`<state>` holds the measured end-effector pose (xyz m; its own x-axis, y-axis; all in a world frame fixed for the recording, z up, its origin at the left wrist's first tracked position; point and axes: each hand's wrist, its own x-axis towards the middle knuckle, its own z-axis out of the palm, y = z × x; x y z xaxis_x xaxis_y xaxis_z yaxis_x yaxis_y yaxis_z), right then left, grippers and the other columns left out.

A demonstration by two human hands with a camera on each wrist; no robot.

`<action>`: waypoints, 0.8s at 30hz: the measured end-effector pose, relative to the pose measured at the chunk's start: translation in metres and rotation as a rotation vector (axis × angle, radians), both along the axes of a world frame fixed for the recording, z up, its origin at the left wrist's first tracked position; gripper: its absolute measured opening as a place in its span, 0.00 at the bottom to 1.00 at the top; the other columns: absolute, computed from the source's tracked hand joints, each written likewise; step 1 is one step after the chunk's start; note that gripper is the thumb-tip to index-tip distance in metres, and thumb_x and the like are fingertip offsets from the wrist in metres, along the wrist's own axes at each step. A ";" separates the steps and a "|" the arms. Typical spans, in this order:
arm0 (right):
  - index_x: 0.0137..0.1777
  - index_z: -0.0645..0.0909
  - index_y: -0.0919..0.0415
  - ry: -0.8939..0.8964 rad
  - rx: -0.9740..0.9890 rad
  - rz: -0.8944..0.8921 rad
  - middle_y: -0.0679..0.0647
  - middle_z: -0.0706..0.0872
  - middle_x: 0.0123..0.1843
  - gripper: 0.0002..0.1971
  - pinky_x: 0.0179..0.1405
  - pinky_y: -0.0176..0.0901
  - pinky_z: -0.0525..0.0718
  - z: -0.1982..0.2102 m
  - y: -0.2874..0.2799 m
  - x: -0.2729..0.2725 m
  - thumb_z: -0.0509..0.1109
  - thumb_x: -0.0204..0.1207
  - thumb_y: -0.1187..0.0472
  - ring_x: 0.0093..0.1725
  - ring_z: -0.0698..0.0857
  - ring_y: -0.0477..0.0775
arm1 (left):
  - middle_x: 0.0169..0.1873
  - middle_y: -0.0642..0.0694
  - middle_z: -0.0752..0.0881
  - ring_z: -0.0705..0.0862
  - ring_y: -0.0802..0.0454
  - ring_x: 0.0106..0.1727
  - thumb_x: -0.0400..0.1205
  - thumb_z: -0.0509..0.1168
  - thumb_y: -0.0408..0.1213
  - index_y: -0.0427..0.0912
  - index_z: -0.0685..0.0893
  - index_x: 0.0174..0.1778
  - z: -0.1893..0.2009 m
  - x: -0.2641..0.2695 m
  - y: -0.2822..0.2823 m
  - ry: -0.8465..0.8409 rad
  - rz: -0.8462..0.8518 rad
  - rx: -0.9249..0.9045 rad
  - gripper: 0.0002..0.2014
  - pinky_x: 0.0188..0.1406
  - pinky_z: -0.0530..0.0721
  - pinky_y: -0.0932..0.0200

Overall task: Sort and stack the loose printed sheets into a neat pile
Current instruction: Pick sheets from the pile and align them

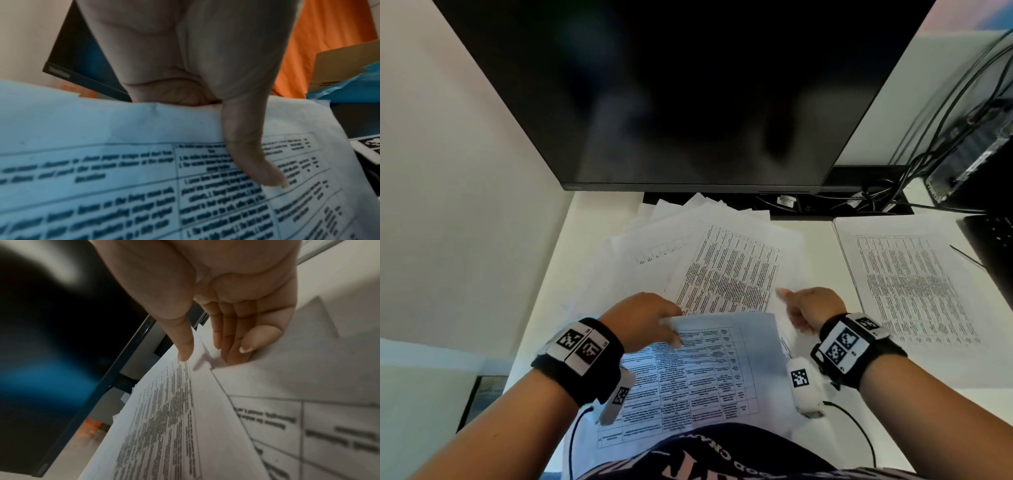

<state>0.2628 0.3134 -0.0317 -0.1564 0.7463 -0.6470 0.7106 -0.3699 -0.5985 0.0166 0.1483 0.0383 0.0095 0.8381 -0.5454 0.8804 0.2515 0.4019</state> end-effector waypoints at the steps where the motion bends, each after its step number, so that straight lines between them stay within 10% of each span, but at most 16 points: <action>1: 0.27 0.77 0.62 -0.082 0.036 0.050 0.57 0.80 0.25 0.24 0.34 0.42 0.79 -0.002 0.001 -0.005 0.70 0.73 0.43 0.24 0.77 0.56 | 0.29 0.55 0.77 0.71 0.62 0.29 0.75 0.73 0.48 0.50 0.79 0.33 0.001 -0.003 -0.002 0.003 0.019 0.011 0.11 0.30 0.65 0.64; 8: 0.32 0.78 0.57 -0.140 0.204 -0.005 0.54 0.85 0.34 0.11 0.42 0.44 0.81 -0.007 0.009 -0.010 0.72 0.75 0.56 0.35 0.81 0.56 | 0.34 0.57 0.77 0.73 0.66 0.36 0.74 0.75 0.45 0.60 0.73 0.32 0.005 -0.024 -0.015 -0.067 0.233 0.127 0.15 0.36 0.68 0.67; 14: 0.23 0.71 0.60 -0.203 0.131 0.164 0.55 0.78 0.23 0.30 0.45 0.47 0.82 0.006 0.005 -0.017 0.65 0.74 0.35 0.29 0.79 0.56 | 0.41 0.50 0.86 0.82 0.55 0.42 0.77 0.73 0.38 0.51 0.88 0.40 0.007 -0.036 -0.017 -0.061 0.292 0.168 0.03 0.43 0.76 0.67; 17: 0.44 0.83 0.64 -0.339 0.124 0.358 0.60 0.85 0.44 0.26 0.59 0.49 0.81 0.007 -0.002 -0.023 0.62 0.78 0.38 0.48 0.85 0.59 | 0.37 0.56 0.86 0.82 0.60 0.37 0.72 0.75 0.44 0.61 0.83 0.33 0.005 -0.035 -0.018 -0.132 0.351 0.168 0.08 0.47 0.81 0.58; 19: 0.52 0.82 0.63 -0.288 0.162 0.272 0.58 0.85 0.50 0.20 0.57 0.46 0.80 0.001 -0.002 -0.022 0.66 0.78 0.44 0.53 0.84 0.59 | 0.36 0.60 0.82 0.80 0.57 0.37 0.71 0.76 0.46 0.59 0.81 0.36 0.002 -0.033 -0.018 -0.129 0.429 0.177 0.08 0.41 0.76 0.59; 24: 0.34 0.77 0.56 -0.033 0.236 -0.066 0.55 0.87 0.36 0.12 0.47 0.48 0.84 -0.008 0.012 0.000 0.77 0.71 0.56 0.38 0.84 0.59 | 0.38 0.56 0.87 0.85 0.47 0.45 0.70 0.79 0.33 0.50 0.86 0.44 -0.006 -0.053 -0.025 -0.186 0.684 0.250 0.12 0.35 0.75 0.68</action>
